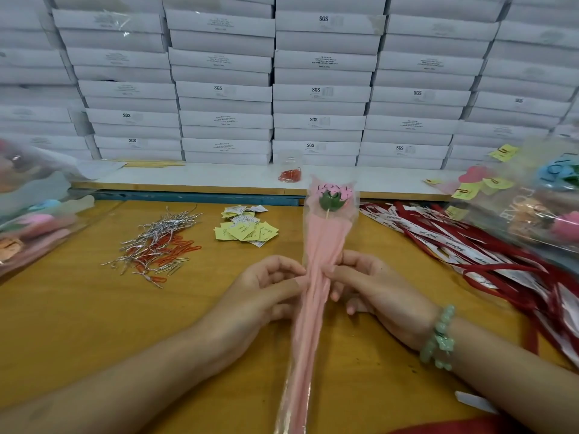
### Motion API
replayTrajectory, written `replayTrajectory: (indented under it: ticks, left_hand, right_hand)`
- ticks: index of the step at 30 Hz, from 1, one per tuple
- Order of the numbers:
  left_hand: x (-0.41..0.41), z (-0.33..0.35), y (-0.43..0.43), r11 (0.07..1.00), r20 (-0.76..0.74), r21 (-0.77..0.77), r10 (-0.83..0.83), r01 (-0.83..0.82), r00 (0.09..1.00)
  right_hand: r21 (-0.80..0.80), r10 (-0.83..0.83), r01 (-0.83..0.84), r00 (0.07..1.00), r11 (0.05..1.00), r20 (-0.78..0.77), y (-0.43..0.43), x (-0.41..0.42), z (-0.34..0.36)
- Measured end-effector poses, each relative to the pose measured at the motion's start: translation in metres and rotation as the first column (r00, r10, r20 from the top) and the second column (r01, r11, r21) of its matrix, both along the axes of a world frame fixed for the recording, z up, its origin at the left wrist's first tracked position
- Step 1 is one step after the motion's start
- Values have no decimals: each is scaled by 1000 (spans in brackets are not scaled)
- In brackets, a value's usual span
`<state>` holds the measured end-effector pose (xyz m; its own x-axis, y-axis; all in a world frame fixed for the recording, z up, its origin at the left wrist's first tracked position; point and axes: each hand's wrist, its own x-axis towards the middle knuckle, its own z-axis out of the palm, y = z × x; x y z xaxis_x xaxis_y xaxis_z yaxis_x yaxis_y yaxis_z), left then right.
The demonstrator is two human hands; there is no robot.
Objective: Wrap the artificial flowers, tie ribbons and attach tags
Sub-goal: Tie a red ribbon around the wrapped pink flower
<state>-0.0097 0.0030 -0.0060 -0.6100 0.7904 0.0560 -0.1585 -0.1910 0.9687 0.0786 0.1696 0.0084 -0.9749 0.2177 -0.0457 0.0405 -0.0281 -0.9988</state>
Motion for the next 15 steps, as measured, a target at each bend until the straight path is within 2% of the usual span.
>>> replayTrajectory:
  ticks: [5,9,15]
  left_hand:
    - [-5,4,-4,985,63,20,-173,172,983]
    - [-7,7,-4,976,40,-65,-206,208,978]
    - [-7,9,-5,978,63,-56,-199,203,978]
  right_hand:
    - [-2,2,-2,1000,1000,-6,0,0,0]
    - [-1,22,-22,1000,1000,-12,0,0,0]
    - [14,33,-33,999,999,-14,-2,1,1]
